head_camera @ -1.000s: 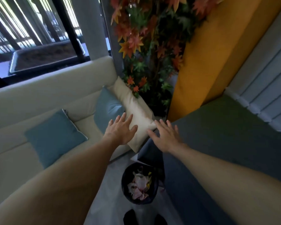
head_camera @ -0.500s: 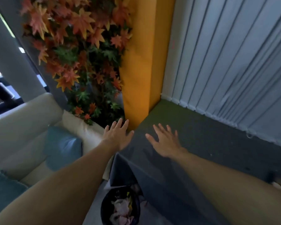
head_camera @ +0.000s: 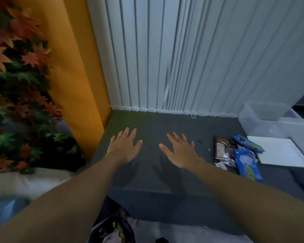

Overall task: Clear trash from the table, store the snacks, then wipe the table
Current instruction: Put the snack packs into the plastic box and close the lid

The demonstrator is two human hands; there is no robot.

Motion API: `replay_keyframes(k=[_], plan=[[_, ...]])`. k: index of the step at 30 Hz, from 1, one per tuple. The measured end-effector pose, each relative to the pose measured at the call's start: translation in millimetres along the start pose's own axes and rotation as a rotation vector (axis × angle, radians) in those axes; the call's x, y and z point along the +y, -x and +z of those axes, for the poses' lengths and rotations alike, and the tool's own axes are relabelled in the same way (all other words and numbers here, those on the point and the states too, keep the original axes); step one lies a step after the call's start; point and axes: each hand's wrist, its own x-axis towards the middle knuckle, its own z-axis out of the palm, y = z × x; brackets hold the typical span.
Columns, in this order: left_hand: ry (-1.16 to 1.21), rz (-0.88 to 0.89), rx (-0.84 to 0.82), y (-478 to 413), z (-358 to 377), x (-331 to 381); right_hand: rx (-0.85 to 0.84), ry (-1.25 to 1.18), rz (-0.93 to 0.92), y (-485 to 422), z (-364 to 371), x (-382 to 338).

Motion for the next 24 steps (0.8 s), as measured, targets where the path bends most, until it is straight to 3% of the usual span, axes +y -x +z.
replay_keyframes(k=[9, 24], plan=[[0.005, 0.178, -0.038, -10, 12, 72, 0.096, -0.027, 0.173, 46, -15, 69], [-0.007, 0.294, -0.078, -68, 42, 212, 0.177, -0.140, 0.283, 41, -40, 212]])
